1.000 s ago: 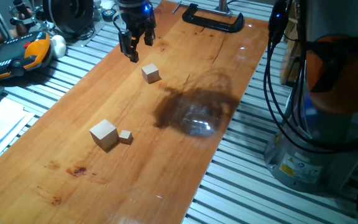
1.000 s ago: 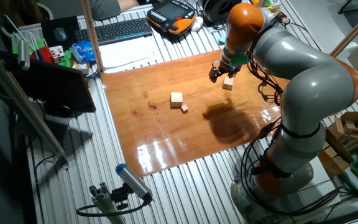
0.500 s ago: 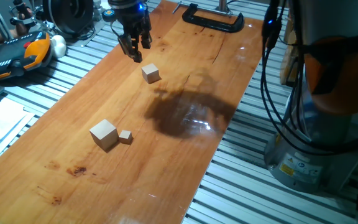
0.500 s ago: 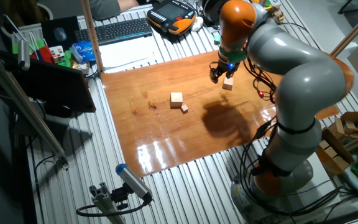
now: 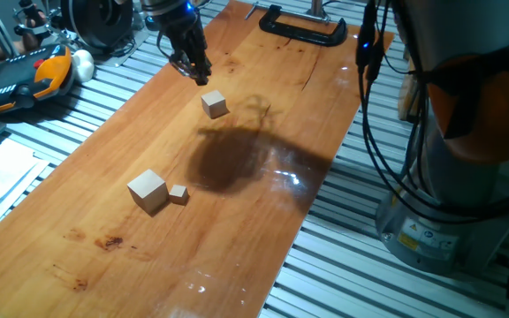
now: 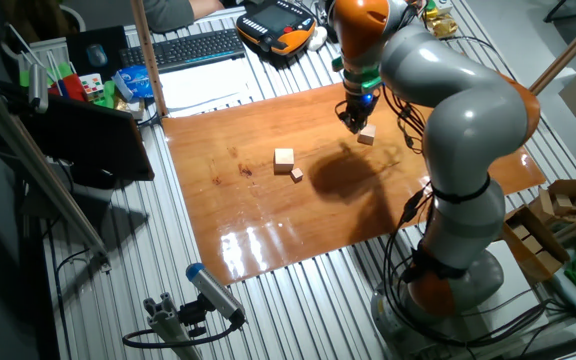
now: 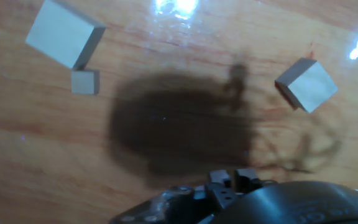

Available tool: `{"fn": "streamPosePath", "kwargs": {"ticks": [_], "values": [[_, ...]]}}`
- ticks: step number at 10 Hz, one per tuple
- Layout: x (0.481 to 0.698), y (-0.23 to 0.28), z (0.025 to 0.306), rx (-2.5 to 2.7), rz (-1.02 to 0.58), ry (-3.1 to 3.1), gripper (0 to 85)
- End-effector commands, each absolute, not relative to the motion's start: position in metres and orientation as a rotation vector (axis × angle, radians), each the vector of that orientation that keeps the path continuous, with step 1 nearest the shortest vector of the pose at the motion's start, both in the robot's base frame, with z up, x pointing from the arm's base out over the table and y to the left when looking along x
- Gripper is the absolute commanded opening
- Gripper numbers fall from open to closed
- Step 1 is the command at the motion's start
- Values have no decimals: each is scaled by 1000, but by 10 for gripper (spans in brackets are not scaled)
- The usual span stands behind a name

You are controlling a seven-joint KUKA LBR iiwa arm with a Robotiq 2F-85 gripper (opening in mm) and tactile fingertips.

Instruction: Pick up the small block on the left and move it to the right

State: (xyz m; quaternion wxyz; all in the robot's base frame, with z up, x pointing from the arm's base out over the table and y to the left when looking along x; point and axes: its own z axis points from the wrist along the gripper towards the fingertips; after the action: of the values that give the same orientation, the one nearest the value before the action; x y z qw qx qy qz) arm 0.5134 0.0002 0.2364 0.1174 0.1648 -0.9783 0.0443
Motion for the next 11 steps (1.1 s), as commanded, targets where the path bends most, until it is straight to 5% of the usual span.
{"fn": "streamPosePath", "kwargs": {"ticks": [1, 8, 11], "values": [[513, 0, 236, 543, 137, -2857, 7], [513, 0, 236, 620, 121, -2823, 10], [513, 0, 236, 522, -31, -2906, 7]]}}
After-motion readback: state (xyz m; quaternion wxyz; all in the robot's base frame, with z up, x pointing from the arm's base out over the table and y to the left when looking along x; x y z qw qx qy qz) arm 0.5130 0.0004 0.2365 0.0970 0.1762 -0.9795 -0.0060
